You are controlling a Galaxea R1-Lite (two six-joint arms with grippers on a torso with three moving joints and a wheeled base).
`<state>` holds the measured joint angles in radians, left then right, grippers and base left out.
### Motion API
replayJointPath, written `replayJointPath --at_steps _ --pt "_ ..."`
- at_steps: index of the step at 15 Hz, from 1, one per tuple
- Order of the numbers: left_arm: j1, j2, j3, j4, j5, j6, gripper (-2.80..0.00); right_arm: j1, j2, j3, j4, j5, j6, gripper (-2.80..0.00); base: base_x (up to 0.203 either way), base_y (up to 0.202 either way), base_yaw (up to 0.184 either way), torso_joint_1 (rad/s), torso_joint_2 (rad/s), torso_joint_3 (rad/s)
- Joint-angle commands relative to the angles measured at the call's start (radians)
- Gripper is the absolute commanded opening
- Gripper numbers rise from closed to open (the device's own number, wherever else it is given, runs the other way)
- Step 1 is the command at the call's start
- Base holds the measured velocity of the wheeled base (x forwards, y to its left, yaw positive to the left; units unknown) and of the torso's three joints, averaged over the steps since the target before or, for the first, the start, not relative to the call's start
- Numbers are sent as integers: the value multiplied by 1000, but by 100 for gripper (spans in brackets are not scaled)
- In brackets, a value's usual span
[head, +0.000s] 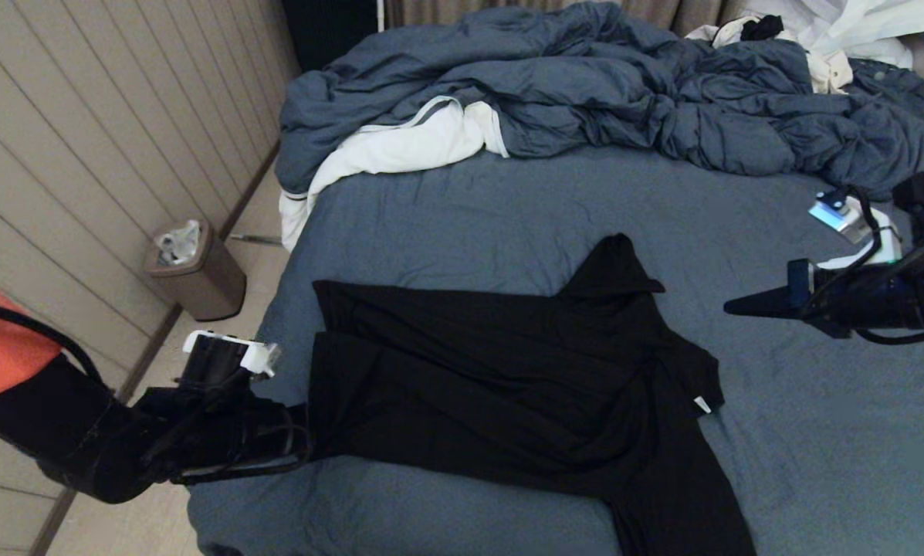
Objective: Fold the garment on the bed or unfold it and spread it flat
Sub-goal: Fold the black T-shirt
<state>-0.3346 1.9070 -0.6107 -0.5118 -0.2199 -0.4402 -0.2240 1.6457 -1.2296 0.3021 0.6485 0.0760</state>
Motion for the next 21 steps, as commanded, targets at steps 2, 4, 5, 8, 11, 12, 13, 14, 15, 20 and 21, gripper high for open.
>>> replayJointPath --at_steps 2,4,5,8,11,12,13,14,15,20,21 --pt "-58 -208 113 60 68 -7 -280 -8 -21 4 3 21 2 -280 0 0 0 0 0 0" --pt "-78 -298 145 120 95 -9 -280 -6 -41 14 3 37 2 -280 0 0 0 0 0 0" --pt "-94 -341 150 176 100 -16 -280 -6 -49 18 3 37 2 -280 0 0 0 0 0 0" --pt "-203 -428 152 340 102 -66 -280 -6 -44 17 3 37 2 -280 0 0 0 0 0 0" --pt "-289 -442 154 390 102 -138 -280 -6 -43 18 3 37 1 -280 0 0 0 0 0 0" --pt "-307 -450 155 399 101 -149 -280 -6 -41 18 3 37 1 -280 0 0 0 0 0 0" --pt "-328 -454 155 411 100 -160 -280 -6 -37 17 3 37 1 -280 0 0 0 0 0 0" --pt "-356 -460 154 426 101 -173 -280 -5 -36 18 3 37 1 -280 0 0 0 0 0 0" --pt "-366 -459 147 435 102 -184 -280 -5 -33 18 3 37 -1 -280 0 0 0 0 0 0" --pt "-255 -404 8 431 108 -167 -280 -3 -21 18 2 37 -1 -280 0 0 0 0 0 0" --pt "-206 -378 -29 430 106 -152 -280 -1 -20 18 3 36 -2 -280 0 0 0 0 0 0"
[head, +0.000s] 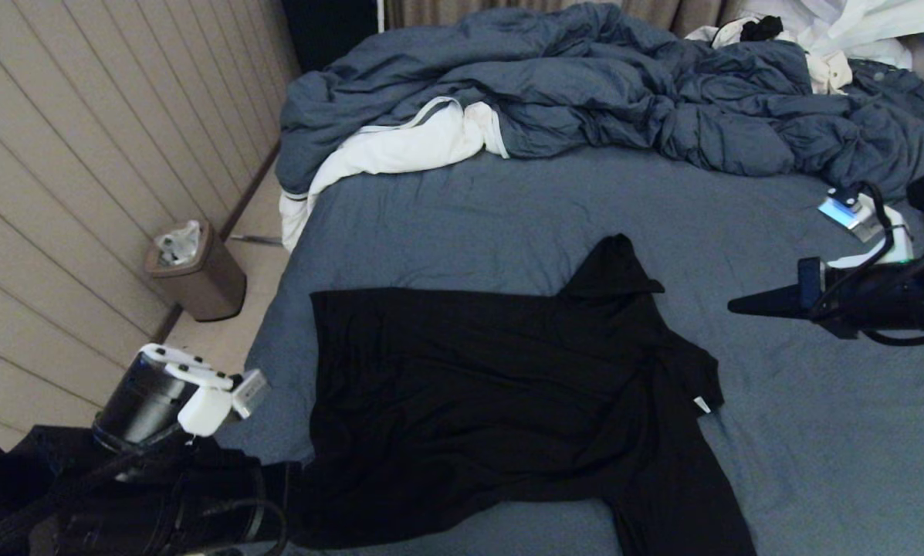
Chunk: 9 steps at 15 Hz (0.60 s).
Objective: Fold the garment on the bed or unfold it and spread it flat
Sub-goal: Fold the black T-shirt
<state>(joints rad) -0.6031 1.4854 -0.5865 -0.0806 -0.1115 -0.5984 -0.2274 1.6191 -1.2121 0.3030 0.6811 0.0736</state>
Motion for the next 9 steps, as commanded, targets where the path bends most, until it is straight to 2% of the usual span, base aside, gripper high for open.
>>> replayJointPath --at_steps 1,5,9 --pt "98 72 -88 -2 -10 20 -280 2 10 0 2 3 0 -280 0 0 0 0 0 0" --pt "217 192 -213 -5 -126 32 -280 5 24 6 2 3 0 -280 0 0 0 0 0 0" --pt "254 341 -256 -24 -155 33 -280 8 25 13 1 2 0 -280 0 0 0 0 0 0"
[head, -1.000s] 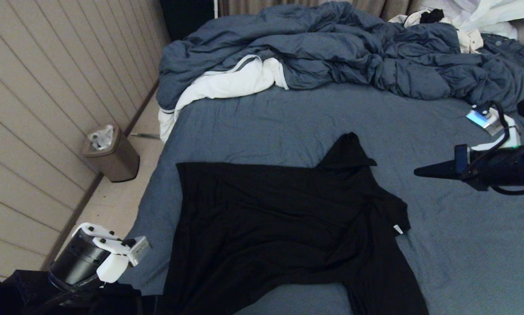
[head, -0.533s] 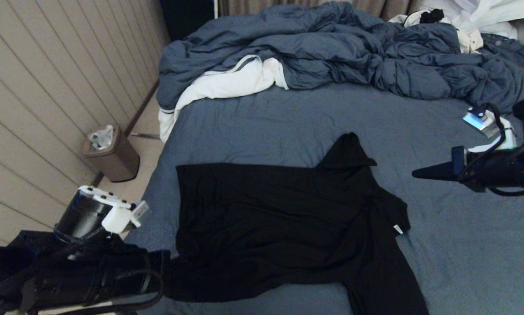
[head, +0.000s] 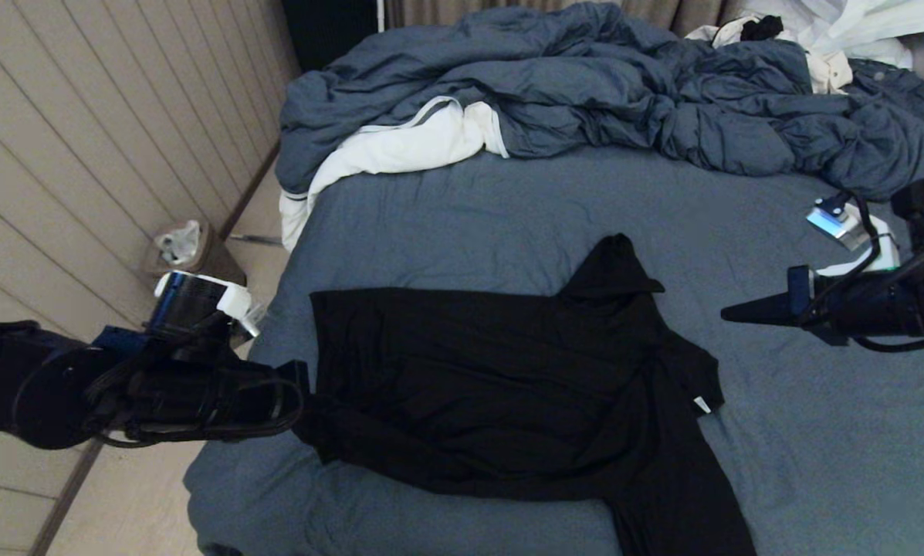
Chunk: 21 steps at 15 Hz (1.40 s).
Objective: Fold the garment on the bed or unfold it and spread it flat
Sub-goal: Fold the black T-shirt
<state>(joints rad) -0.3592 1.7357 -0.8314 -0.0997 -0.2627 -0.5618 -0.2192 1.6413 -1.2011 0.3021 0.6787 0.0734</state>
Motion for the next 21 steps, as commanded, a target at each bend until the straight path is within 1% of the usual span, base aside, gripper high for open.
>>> replayJointPath --at_steps 1,3,4,6,8,10,12,15,18,19,21 --pt "12 125 -10 -19 -9 -4 -280 0 4 1 2 4 0 -280 0 0 0 0 0 0" --pt "17 190 -18 -65 -12 -4 -280 0 8 1 2 4 0 -280 0 0 0 0 0 0" --pt "39 219 -32 -92 -14 -2 -280 0 10 1 2 2 0 -280 0 0 0 0 0 0" --pt "53 268 -48 -113 -16 6 -280 0 11 1 2 2 0 -280 0 0 0 0 0 0" --pt "59 315 -60 -122 -15 19 -280 1 14 2 2 2 0 -280 0 0 0 0 0 0" --pt "94 340 -112 -123 -16 20 -280 1 18 3 2 2 0 -280 0 0 0 0 0 0" --pt "112 349 -156 -113 -17 20 -280 1 20 3 2 2 0 -280 0 0 0 0 0 0" --pt "112 379 -169 -116 -17 15 -280 1 26 1 2 2 0 -280 0 0 0 0 0 0" --pt "112 373 -167 -119 -17 12 -280 1 28 1 2 2 0 -280 0 0 0 0 0 0" --pt "112 368 -163 -118 -17 15 0 1 28 1 2 2 0 -280 0 0 0 0 0 0" --pt "112 354 -159 -119 -17 11 0 1 28 1 2 2 0 -280 0 0 0 0 0 0"
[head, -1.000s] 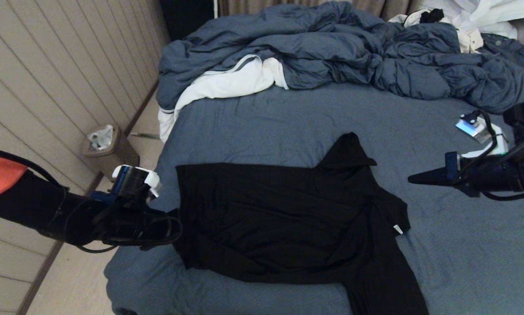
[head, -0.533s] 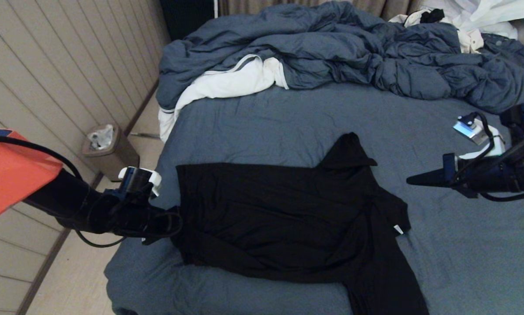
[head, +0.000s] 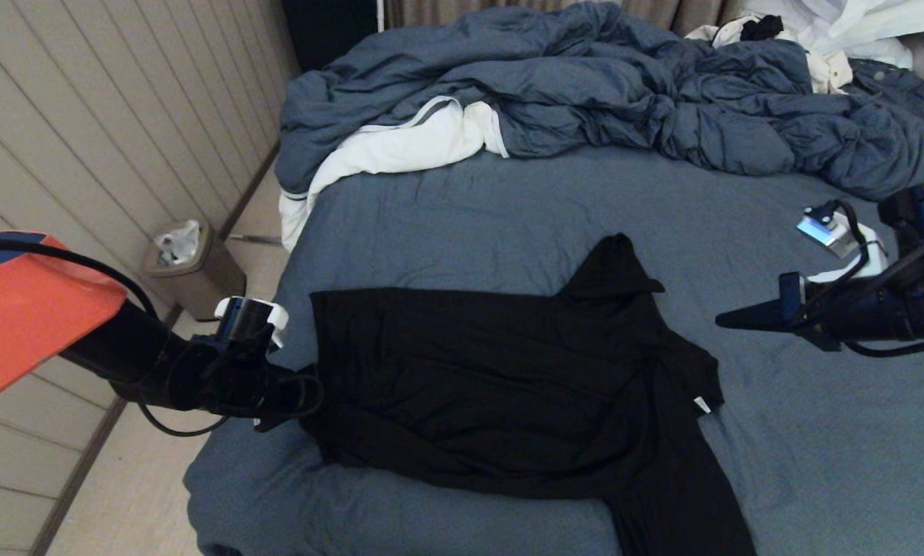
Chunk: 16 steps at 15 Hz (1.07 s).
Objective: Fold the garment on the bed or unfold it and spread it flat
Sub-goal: Fold the black T-shirt
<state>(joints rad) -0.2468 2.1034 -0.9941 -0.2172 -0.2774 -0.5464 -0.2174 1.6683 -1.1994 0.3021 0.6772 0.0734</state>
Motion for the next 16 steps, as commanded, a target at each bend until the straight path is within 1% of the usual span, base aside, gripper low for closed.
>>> replayJointPath --at_steps 1,5,7,10,12,13,16 --pt "0 -31 8 0 -2 -5 0 0 1 0 2 4 0 -280 0 0 0 0 0 0" --pt "0 -109 62 -5 -1 -1 0 1 1 1 2 4 0 -280 0 0 0 0 0 0" --pt "6 -124 87 -7 14 1 0 1 1 1 2 4 0 -280 0 0 0 0 0 0" --pt "29 -232 132 -7 16 -1 0 1 7 3 2 5 0 -280 0 0 0 0 0 0" --pt "32 -300 190 -6 14 -1 0 5 25 7 2 4 -1 -280 0 0 0 0 0 0" --pt "31 -316 218 -7 11 1 0 8 38 15 2 3 -5 -280 0 0 0 0 0 0" --pt "31 -310 227 -11 7 0 0 18 60 66 2 -6 -14 -280 0 0 0 0 0 0"
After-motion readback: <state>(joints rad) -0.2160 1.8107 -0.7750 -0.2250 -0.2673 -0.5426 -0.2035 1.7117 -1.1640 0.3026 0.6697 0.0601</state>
